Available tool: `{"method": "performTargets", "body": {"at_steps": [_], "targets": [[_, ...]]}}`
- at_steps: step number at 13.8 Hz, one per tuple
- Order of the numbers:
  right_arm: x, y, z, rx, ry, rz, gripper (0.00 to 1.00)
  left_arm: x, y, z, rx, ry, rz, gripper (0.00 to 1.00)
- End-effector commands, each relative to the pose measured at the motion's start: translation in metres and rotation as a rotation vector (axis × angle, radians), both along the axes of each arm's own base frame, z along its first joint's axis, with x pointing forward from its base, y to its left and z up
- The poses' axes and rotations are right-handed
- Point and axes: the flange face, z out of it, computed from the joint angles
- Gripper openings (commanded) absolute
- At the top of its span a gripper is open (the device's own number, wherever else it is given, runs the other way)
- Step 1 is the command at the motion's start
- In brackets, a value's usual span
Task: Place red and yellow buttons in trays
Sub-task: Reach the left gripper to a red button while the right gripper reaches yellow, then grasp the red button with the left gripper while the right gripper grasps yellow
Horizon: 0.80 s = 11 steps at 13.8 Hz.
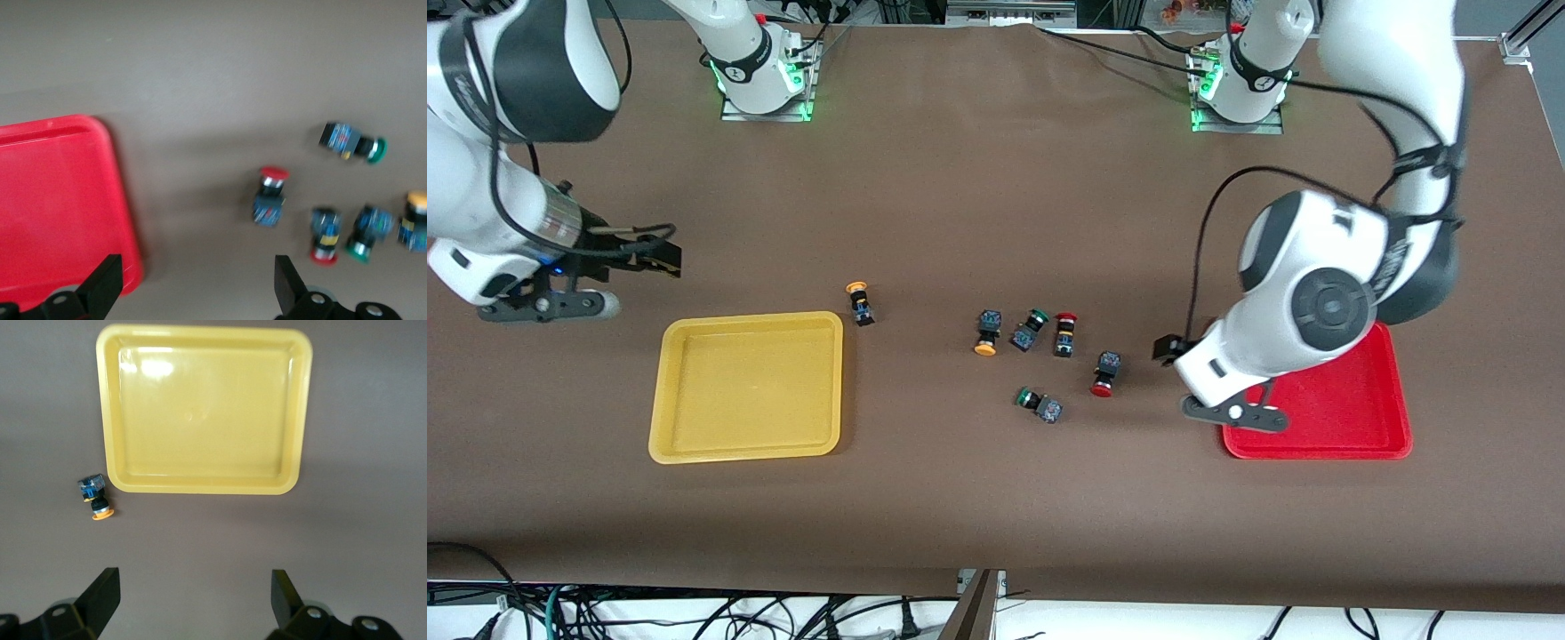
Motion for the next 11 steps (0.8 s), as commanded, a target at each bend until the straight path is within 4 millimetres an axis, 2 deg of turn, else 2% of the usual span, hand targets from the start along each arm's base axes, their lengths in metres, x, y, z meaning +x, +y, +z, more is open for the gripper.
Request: {"method": "performTargets", "body": {"at_steps": [1,2,4,6,8,9,11], "targets": [[0.010,0.020,-0.030,0.004,0.043,0.036,1.00,0.002,-0.027,-0.052,0.004,0.001,0.047,1.00],[0.010,0.023,-0.033,0.004,0.044,0.039,1.00,0.002,-0.032,-0.067,0.002,-0.001,0.042,1.00],[0.010,0.043,-0.034,0.008,0.031,0.068,1.00,0.001,-0.033,-0.087,0.004,0.002,0.036,1.00],[0.011,0.076,-0.042,0.031,0.013,0.091,1.00,-0.002,-0.033,-0.109,0.019,0.030,0.021,1.00],[0.018,0.121,-0.093,0.074,0.014,0.132,1.00,-0.009,-0.041,-0.136,0.033,0.064,0.007,1.00],[0.014,0.151,-0.111,0.077,0.014,0.150,1.00,-0.009,-0.042,-0.147,0.034,0.067,0.006,1.00],[0.004,0.185,-0.132,0.068,0.023,0.069,1.00,-0.005,-0.044,-0.152,0.012,0.024,0.010,1.00]]}}
